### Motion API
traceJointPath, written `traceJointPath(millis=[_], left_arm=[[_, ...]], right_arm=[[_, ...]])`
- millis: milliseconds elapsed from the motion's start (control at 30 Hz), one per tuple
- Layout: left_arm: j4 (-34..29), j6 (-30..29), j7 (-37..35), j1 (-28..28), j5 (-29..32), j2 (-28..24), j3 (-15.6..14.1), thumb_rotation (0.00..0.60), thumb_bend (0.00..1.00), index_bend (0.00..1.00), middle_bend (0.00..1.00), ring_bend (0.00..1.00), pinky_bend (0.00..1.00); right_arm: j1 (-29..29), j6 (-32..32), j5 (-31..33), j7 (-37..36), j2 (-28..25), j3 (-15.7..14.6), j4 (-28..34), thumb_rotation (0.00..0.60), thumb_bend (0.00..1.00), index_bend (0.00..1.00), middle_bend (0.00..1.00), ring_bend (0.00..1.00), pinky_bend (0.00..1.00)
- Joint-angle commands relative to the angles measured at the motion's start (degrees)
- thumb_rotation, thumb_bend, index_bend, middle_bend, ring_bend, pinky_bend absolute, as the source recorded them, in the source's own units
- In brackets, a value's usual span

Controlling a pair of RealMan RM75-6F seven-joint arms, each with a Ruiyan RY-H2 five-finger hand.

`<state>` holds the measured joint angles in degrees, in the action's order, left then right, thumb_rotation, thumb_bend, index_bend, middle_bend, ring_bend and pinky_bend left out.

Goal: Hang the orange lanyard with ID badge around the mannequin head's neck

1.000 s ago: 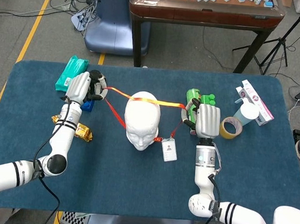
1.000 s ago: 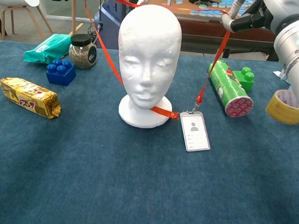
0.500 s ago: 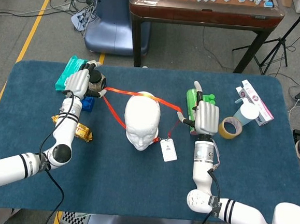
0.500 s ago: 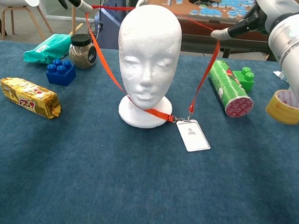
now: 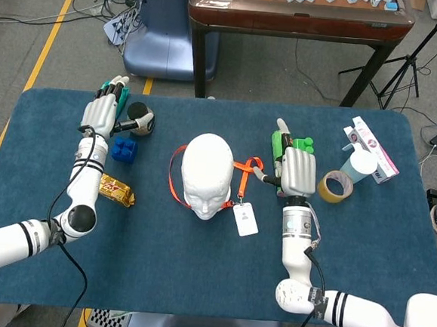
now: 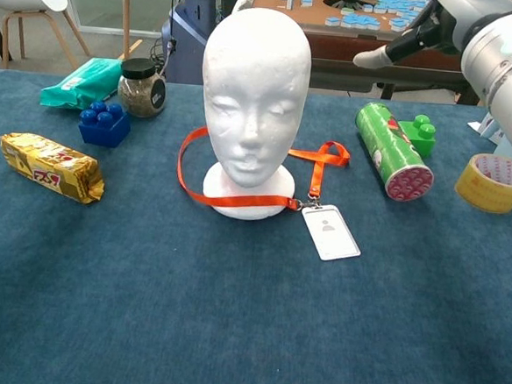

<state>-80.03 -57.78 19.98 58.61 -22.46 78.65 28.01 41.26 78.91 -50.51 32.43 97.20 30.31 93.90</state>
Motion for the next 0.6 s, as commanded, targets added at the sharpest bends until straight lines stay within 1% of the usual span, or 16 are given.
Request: traceJointPath(millis=[33, 100, 133, 233, 267, 333, 433, 533, 600], left_arm=[[-3.26, -0.56, -4.22, -2.94, -3.8, -2.44, 0.74, 0.221, 0.08, 0.0, 0.0, 0.0, 0.0], [-5.75, -0.47, -6.72, -5.17, -6.4, -4.32, 0.49, 0.218, 0.08, 0.0, 0.0, 0.0, 0.0], [-6.96, -0.78, -7.95, -6.49, -7.96, -5.27, 0.14, 0.224, 0.08, 0.0, 0.0, 0.0, 0.0], [-10.22, -0.7, -11.38, -9.96, -11.03, -7.75, -0.76, 0.287, 0.08, 0.0, 0.0, 0.0, 0.0], [-11.25, -0.51, -12.42, -11.06, -11.96, -8.63, -1.11, 0.309, 0.08, 0.0, 0.0, 0.0, 0.0], [-13.36, -0.32, -15.26, -13.78, -14.7, -10.48, -1.98, 0.332, 0.08, 0.0, 0.0, 0.0, 0.0], [-15.98, -1.06, -19.45, -17.7, -19.14, -12.65, -3.22, 0.351, 0.08, 0.0, 0.0, 0.0, 0.0], [-18.46, -2.47, -23.42, -21.95, -24.9, -15.06, -5.11, 0.355, 0.08, 0.0, 0.0, 0.0, 0.01], [-19.97, -3.34, -26.03, -24.62, -28.5, -16.67, -6.41, 0.355, 0.08, 0.0, 0.0, 0.0, 0.02]], right_arm=[[-1.88, 0.01, -2.87, -1.74, -2.57, -2.6, 2.94, 0.6, 0.0, 0.0, 1.0, 1.0, 1.0], [-3.51, 0.0, -5.88, -3.2, -4.72, -5.12, 4.7, 0.6, 0.0, 0.0, 0.99, 1.0, 1.0], [-4.5, 0.1, -7.75, -3.82, -6.05, -6.72, 5.58, 0.6, 0.02, 0.01, 0.98, 1.0, 1.0], [-6.89, 0.58, -11.85, -5.48, -9.16, -10.2, 7.61, 0.6, 0.13, 0.05, 0.96, 1.0, 1.0], [-7.64, 0.74, -12.91, -6.04, -10.1, -11.15, 8.35, 0.6, 0.15, 0.06, 0.96, 1.0, 0.99], [-9.56, 0.85, -15.09, -7.49, -12.64, -13.54, 10.52, 0.6, 0.19, 0.09, 0.95, 1.0, 0.97], [-12.09, 1.43, -18.52, -9.86, -16.09, -16.42, 12.87, 0.6, 0.24, 0.13, 0.94, 0.98, 0.95], [-14.75, 2.56, -22.96, -12.49, -19.35, -19.57, 14.32, 0.6, 0.27, 0.15, 0.93, 0.95, 0.94], [-16.37, 3.08, -26.11, -13.84, -21.81, -21.81, 15.11, 0.6, 0.28, 0.18, 0.93, 0.94, 0.94]])
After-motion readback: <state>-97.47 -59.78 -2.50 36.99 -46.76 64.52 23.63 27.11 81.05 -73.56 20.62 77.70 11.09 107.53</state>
